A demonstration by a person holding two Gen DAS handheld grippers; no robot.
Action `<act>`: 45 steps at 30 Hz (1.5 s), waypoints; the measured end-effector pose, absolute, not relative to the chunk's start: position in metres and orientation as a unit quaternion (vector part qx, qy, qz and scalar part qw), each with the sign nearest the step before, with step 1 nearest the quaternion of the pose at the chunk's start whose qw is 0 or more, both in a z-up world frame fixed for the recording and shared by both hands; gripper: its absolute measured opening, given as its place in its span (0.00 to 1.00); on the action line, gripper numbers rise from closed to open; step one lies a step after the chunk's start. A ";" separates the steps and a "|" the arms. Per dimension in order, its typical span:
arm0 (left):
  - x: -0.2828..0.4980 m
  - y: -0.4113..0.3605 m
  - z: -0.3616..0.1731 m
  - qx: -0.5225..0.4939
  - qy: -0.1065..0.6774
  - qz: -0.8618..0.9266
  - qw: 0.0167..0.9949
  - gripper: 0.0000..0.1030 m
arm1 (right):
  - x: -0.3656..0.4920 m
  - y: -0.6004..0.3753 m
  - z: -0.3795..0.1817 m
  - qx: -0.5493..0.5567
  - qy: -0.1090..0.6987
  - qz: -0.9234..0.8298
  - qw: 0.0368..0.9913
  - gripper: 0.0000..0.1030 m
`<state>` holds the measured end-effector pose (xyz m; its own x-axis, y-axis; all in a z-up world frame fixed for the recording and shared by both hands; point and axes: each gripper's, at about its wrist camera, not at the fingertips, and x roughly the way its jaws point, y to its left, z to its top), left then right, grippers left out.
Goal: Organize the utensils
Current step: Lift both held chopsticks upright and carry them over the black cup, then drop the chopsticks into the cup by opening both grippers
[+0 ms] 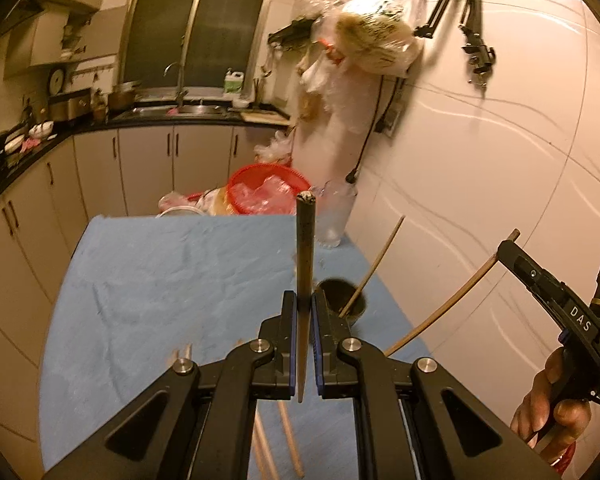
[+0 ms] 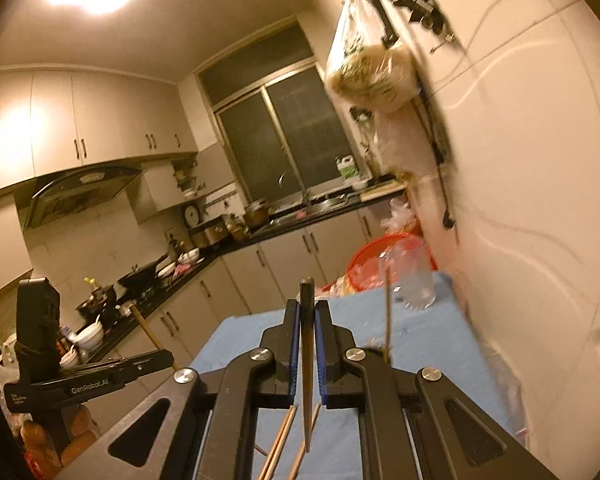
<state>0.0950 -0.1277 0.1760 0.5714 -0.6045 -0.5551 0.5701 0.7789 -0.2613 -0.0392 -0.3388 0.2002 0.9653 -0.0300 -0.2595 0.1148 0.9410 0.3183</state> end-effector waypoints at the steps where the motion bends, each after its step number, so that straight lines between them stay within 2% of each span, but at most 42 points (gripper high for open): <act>1: 0.096 -0.133 0.180 -0.025 0.319 -0.334 0.887 0.07 | -0.039 -0.342 0.204 0.166 0.123 -0.040 0.978 0.08; 9: 0.116 -0.179 0.209 -0.021 0.297 -0.346 0.890 0.07 | -0.026 -0.373 0.233 0.169 0.096 -0.057 0.979 0.08; 18: 0.145 -0.221 0.210 -0.027 0.300 -0.351 0.887 0.07 | 0.012 -0.394 0.242 0.160 0.089 -0.069 0.981 0.08; 37: 0.193 -0.259 0.133 -0.009 0.372 -0.337 0.865 0.08 | 0.103 -0.427 0.147 0.200 0.206 -0.069 0.955 0.10; 38: 0.193 -0.259 0.133 -0.008 0.373 -0.336 0.865 0.11 | 0.102 -0.427 0.146 0.202 0.207 -0.071 0.955 0.10; 39: 0.193 -0.259 0.134 -0.008 0.374 -0.338 0.864 0.21 | 0.102 -0.427 0.145 0.201 0.209 -0.074 0.954 0.11; 41: 0.190 -0.256 0.138 -0.011 0.367 -0.339 0.866 0.33 | 0.103 -0.427 0.147 0.198 0.216 -0.073 0.953 0.13; 45: 0.177 -0.247 0.153 -0.013 0.348 -0.340 0.874 0.34 | 0.092 -0.424 0.160 0.198 0.200 -0.069 0.957 0.14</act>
